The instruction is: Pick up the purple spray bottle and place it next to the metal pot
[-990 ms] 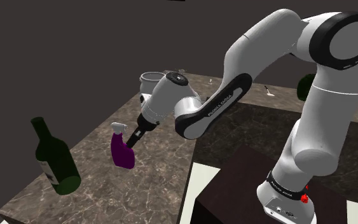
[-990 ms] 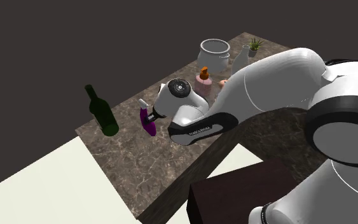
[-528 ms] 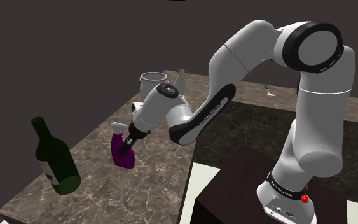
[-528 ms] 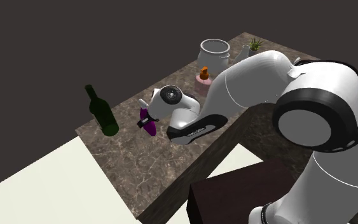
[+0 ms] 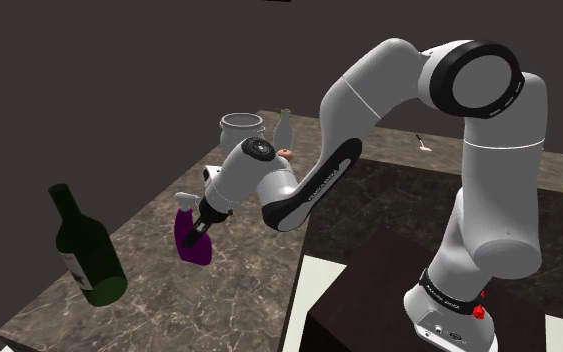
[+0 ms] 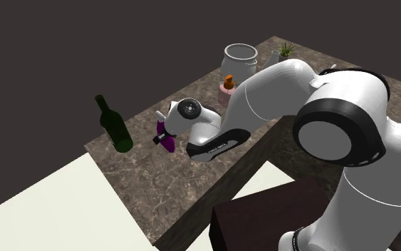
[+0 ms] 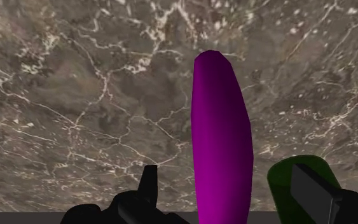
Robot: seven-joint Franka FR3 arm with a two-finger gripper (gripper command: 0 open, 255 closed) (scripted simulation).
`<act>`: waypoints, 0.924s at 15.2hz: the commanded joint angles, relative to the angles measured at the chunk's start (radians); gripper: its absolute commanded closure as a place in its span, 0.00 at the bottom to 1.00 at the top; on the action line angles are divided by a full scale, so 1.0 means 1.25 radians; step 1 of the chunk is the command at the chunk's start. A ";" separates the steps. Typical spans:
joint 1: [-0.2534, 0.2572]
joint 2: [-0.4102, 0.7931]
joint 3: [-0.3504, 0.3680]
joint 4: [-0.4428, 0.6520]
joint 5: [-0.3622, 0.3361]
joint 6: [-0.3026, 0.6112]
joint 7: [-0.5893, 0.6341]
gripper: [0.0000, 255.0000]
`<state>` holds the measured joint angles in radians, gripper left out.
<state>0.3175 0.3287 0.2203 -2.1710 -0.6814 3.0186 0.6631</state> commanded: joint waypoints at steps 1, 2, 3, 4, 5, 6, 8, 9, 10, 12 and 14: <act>0.000 0.000 0.000 0.000 0.000 0.000 0.000 0.00; 0.000 0.000 0.000 0.000 0.000 0.000 0.000 0.00; 0.000 0.000 0.000 0.000 0.000 0.000 0.000 1.00; 0.000 0.000 0.000 0.000 0.000 0.000 0.000 1.00; 0.000 0.000 0.000 0.000 0.000 0.000 0.000 1.00; 0.000 0.000 0.000 0.000 0.000 0.000 0.000 1.00; 0.000 0.000 0.000 0.000 0.000 0.000 0.000 1.00; 0.000 0.000 0.000 0.000 0.000 0.000 0.000 1.00; 0.000 0.000 0.000 0.000 0.000 0.000 0.000 1.00; 0.000 0.000 0.000 0.000 0.000 0.000 0.000 1.00; -0.021 -0.016 0.027 -0.003 0.028 -0.016 -0.027 1.00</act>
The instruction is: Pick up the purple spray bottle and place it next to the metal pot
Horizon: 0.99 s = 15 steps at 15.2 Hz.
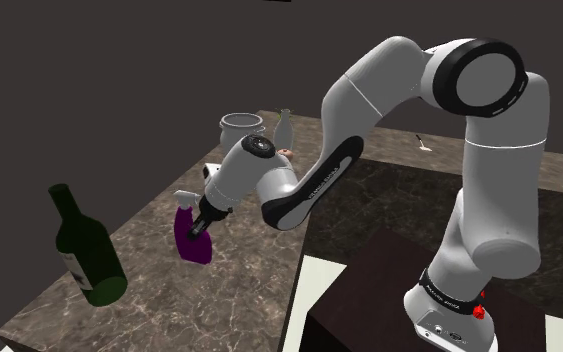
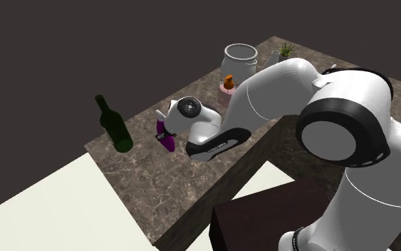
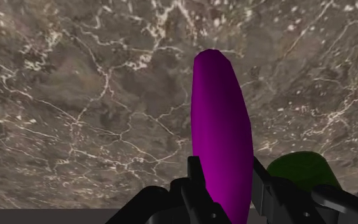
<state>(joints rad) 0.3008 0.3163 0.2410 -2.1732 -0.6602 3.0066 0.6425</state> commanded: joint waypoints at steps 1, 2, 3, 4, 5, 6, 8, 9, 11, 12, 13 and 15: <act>-0.018 -0.015 0.023 -0.002 0.025 -0.014 -0.024 1.00; -0.028 -0.023 0.036 -0.003 0.040 -0.022 -0.037 1.00; -0.038 -0.031 0.048 -0.004 0.055 -0.030 -0.051 1.00; -0.047 -0.039 0.060 -0.004 0.070 -0.038 -0.064 1.00; -0.056 -0.047 0.071 -0.005 0.085 -0.046 -0.077 1.00; -0.064 -0.055 0.082 -0.005 0.100 -0.053 -0.090 1.00; -0.079 -0.070 0.102 -0.004 0.130 -0.069 -0.116 1.00; -0.086 -0.078 0.111 -0.003 0.144 -0.077 -0.129 1.00; -0.099 -0.093 0.128 -0.001 0.174 -0.094 -0.154 1.00; -0.105 -0.101 0.136 0.000 0.188 -0.102 -0.166 1.00; -0.110 -0.108 0.144 0.002 0.202 -0.110 -0.177 1.00; -0.120 -0.123 0.157 0.006 0.230 -0.127 -0.200 1.00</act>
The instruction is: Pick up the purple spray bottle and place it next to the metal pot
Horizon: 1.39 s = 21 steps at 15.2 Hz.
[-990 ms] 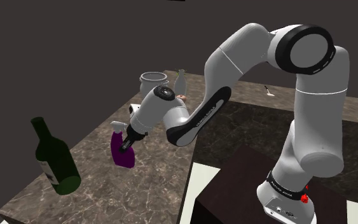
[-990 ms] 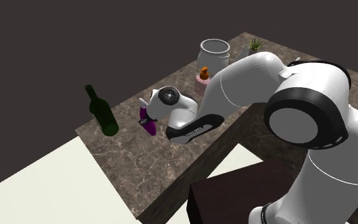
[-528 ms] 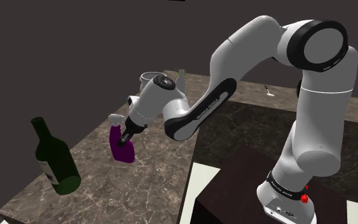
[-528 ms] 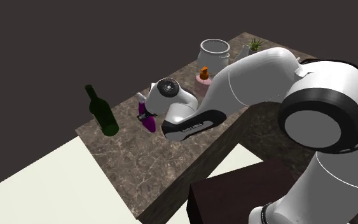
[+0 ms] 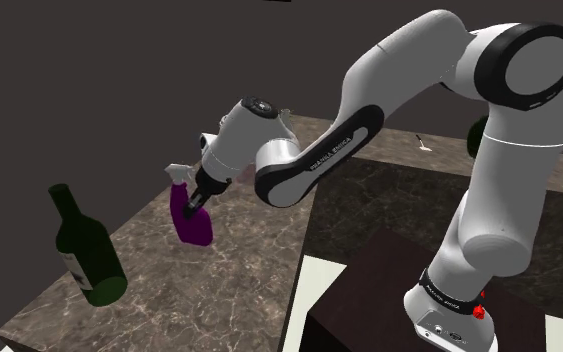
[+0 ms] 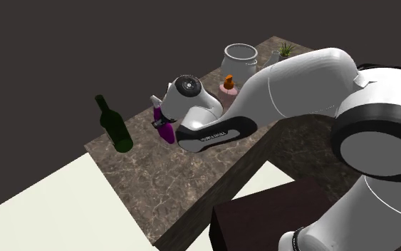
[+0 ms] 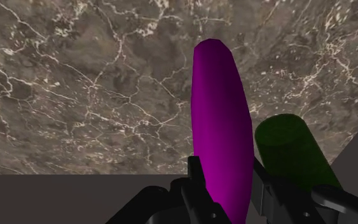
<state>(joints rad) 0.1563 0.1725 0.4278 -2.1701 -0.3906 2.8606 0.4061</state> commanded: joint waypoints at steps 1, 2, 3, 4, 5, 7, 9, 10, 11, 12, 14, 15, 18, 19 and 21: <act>-0.008 -0.015 0.013 0.006 0.028 -0.019 -0.022 1.00; -0.012 -0.022 0.018 0.008 0.041 -0.027 -0.032 1.00; -0.015 -0.029 0.023 0.011 0.054 -0.036 -0.043 1.00; -0.018 -0.035 0.027 0.014 0.066 -0.045 -0.053 1.00; -0.021 -0.042 0.031 0.018 0.078 -0.054 -0.062 1.00; -0.025 -0.055 0.038 0.025 0.101 -0.072 -0.080 1.00; -0.029 -0.068 0.043 0.033 0.122 -0.090 -0.097 1.00; -0.030 -0.074 0.045 0.038 0.132 -0.100 -0.105 1.00; -0.031 -0.079 0.047 0.042 0.141 -0.109 -0.112 1.00; -0.032 -0.085 0.048 0.047 0.150 -0.119 -0.119 1.00; -0.034 -0.096 0.051 0.058 0.167 -0.138 -0.132 1.00; -0.034 -0.101 0.052 0.063 0.174 -0.148 -0.138 1.00; -0.035 -0.116 0.054 0.081 0.195 -0.177 -0.155 1.00; -0.036 -0.120 0.054 0.087 0.201 -0.187 -0.159 1.00; -0.036 -0.128 0.054 0.100 0.212 -0.207 -0.168 1.00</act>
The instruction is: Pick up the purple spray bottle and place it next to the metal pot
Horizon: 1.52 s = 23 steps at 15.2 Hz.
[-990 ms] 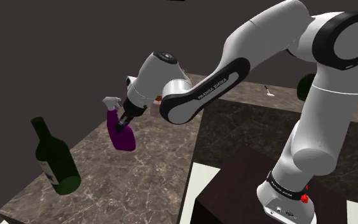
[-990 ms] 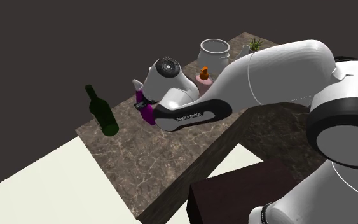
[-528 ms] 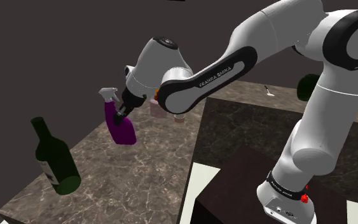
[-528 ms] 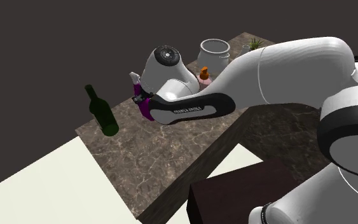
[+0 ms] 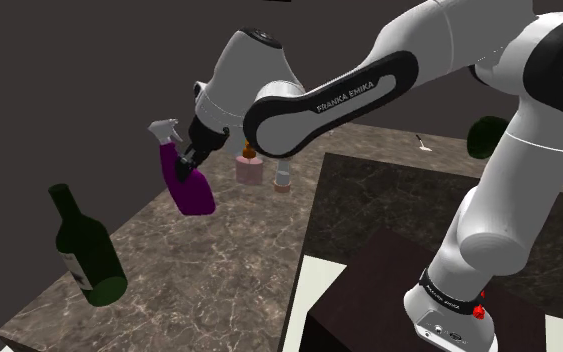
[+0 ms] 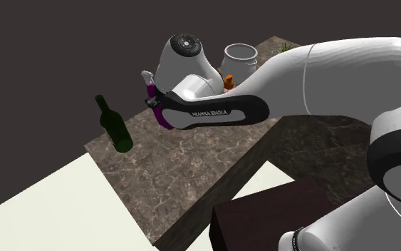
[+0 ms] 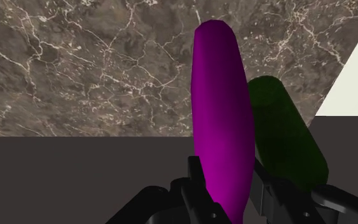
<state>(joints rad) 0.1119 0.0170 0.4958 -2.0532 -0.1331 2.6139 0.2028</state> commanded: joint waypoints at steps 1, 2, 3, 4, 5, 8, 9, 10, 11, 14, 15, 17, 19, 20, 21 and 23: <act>-0.001 -0.008 0.000 0.014 0.012 -0.020 -0.010 1.00; -0.001 -0.012 0.000 0.021 0.016 -0.030 -0.014 1.00; -0.001 -0.015 0.000 0.028 0.021 -0.040 -0.017 1.00; -0.001 -0.019 0.000 0.035 0.025 -0.051 -0.021 1.00; -0.001 -0.022 0.000 0.043 0.029 -0.061 -0.024 1.00; -0.001 -0.030 -0.001 0.067 0.039 -0.092 -0.032 1.00; -0.001 -0.032 -0.001 0.075 0.042 -0.102 -0.035 1.00; -0.001 -0.035 -0.001 0.083 0.045 -0.112 -0.037 1.00; -0.001 -0.037 -0.001 0.092 0.048 -0.123 -0.039 1.00; -0.001 -0.042 -0.002 0.119 0.054 -0.154 -0.045 1.00; -0.001 -0.043 -0.002 0.129 0.055 -0.165 -0.047 1.00; -0.001 -0.045 -0.002 0.148 0.058 -0.186 -0.049 1.00; -0.001 -0.046 -0.003 0.169 0.060 -0.207 -0.052 1.00; -0.001 -0.046 -0.003 0.179 0.061 -0.218 -0.053 1.00; -0.001 -0.046 -0.003 0.190 0.062 -0.229 -0.054 1.00; -0.009 -0.049 -0.013 0.190 0.076 -0.230 -0.079 1.00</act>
<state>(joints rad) 0.1068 -0.0405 0.4879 -1.8132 -0.0501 2.3264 0.1249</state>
